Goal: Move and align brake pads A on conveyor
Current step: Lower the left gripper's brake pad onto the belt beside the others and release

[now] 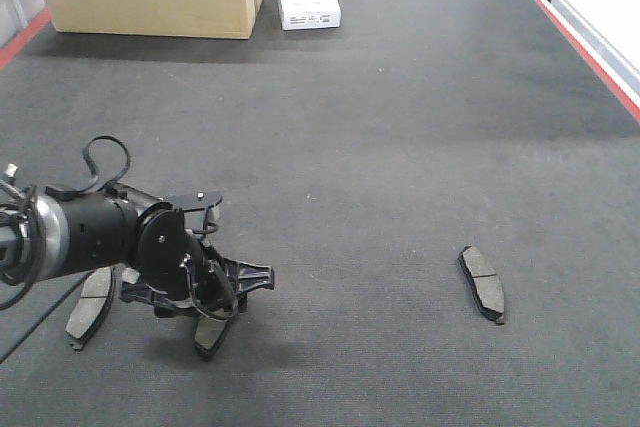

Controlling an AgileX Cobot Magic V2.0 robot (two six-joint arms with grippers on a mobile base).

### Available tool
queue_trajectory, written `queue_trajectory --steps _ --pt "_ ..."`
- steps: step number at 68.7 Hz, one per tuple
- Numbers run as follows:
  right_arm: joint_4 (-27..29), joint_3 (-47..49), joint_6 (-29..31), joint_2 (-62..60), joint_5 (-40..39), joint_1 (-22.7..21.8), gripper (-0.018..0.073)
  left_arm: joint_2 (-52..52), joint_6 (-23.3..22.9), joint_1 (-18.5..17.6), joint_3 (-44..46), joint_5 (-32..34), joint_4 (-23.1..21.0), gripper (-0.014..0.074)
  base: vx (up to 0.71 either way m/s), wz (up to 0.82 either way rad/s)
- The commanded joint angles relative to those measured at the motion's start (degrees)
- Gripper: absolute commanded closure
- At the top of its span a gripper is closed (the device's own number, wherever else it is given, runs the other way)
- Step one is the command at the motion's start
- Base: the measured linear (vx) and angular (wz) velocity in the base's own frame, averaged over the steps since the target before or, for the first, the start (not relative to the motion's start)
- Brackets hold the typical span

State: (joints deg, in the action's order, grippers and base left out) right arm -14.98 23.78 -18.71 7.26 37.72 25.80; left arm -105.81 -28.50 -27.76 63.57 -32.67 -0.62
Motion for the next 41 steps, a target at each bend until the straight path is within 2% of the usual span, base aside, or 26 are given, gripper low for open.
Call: queue_trajectory --steps 1,9,17,32,41 --pt "-1.47 1.68 0.62 0.69 -5.61 -0.02 0.0564 6.36 1.49 -0.32 1.21 1.61 1.71 0.0132 0.0 0.0" --pt "-1.47 1.68 0.62 0.69 -5.61 -0.02 0.0564 12.84 3.52 -1.53 0.98 -1.44 5.47 0.0132 0.0 0.0" --pt "-1.47 1.68 0.62 0.69 -5.61 -0.02 0.0564 20.96 3.45 -2.81 -1.78 -0.98 8.04 0.0132 0.0 0.0" --pt "-1.47 1.68 0.62 0.69 -5.61 -0.02 0.0564 39.28 2.59 -3.01 -11.94 2.53 7.98 0.0132 0.0 0.0" --pt "-1.47 1.68 0.62 0.69 -5.61 -0.02 0.0564 51.79 5.35 -3.01 -19.39 3.64 7.98 0.0132 0.0 0.0"
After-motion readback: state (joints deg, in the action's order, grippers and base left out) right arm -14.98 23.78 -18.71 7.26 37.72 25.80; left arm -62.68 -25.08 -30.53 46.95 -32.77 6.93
